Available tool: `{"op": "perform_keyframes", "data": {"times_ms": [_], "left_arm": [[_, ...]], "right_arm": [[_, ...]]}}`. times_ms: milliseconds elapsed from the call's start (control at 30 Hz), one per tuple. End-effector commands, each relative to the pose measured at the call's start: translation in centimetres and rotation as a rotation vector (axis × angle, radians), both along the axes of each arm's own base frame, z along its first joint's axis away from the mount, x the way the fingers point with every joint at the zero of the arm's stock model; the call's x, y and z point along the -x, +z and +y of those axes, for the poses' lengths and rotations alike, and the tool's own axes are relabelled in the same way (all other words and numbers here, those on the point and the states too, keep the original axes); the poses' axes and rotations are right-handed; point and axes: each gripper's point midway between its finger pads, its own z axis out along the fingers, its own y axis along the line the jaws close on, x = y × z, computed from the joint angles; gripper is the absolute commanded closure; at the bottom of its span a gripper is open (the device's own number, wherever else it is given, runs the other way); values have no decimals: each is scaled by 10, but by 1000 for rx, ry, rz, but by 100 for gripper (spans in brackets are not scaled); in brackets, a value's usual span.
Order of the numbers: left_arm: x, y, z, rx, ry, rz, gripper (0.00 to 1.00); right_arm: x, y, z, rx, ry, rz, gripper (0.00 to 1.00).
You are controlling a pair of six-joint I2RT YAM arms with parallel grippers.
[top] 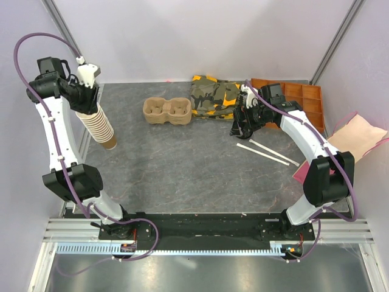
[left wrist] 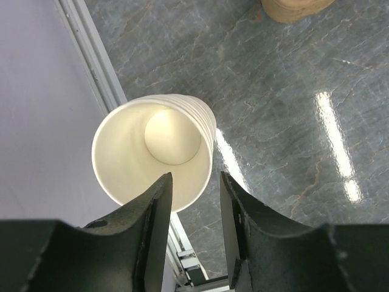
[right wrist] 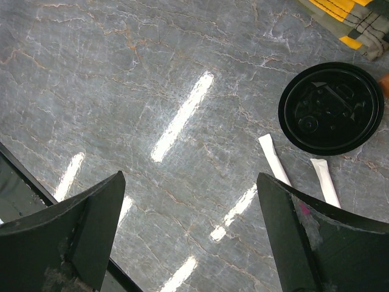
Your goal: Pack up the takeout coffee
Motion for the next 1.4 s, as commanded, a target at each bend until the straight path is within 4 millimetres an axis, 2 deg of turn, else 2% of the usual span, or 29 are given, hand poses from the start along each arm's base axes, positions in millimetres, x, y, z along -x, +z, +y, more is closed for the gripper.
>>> {"op": "perform_keyframes", "data": {"times_ms": [0, 467, 733, 1167, 1367], "left_arm": [[2, -5, 2, -13, 38, 16, 55], [1, -20, -3, 7, 32, 50, 57], [0, -18, -4, 15, 33, 42, 73], [0, -23, -3, 5, 31, 48, 75], [-1, -12, -3, 2, 34, 17, 87]], "right_arm": [[0, 6, 4, -14, 29, -33, 2], [1, 6, 4, -7, 27, -36, 2], [0, 7, 2, -3, 20, -38, 2], [-1, 5, 2, -2, 20, -35, 2], [-1, 6, 2, -2, 19, -38, 2]]}}
